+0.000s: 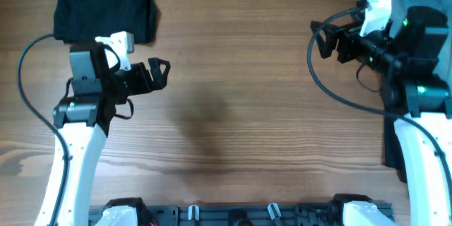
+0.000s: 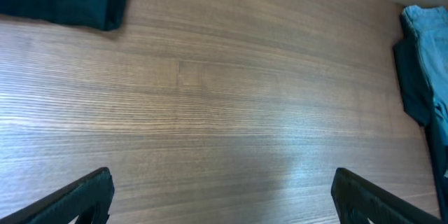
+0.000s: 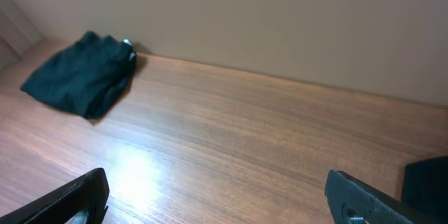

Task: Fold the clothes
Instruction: 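Reach the right gripper toward the light blue jeans in the right pile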

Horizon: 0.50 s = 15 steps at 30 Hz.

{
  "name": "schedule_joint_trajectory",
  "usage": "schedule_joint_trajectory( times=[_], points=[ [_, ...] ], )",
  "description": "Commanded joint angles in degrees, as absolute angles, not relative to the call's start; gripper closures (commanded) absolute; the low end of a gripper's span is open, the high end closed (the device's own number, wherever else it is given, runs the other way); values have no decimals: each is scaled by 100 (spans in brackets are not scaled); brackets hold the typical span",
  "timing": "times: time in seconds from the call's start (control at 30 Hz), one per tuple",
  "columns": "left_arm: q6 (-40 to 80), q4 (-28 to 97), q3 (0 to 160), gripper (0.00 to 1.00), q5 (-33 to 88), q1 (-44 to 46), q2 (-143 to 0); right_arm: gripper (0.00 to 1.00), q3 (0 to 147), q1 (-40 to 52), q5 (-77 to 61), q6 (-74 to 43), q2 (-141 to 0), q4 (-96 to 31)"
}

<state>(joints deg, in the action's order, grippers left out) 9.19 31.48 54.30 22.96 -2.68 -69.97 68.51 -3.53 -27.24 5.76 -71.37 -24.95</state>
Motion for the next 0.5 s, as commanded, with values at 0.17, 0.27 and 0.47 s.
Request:
schedule_joint_trajectory(
  times=[0.17, 0.27, 0.47],
  points=[
    [993, 2971, 5546, 0, 2744, -235, -7122, 0, 6980, -370, -2248, 729, -7612, -2276],
    [991, 2932, 5546, 0, 2762, -235, -7122, 0, 6980, -475, -1597, 543, -7776, -2040],
    [987, 2934, 5546, 0, 2757, -235, -7126, 0, 6980, -1441, -1098, 342, -8132, -1623]
  ],
)
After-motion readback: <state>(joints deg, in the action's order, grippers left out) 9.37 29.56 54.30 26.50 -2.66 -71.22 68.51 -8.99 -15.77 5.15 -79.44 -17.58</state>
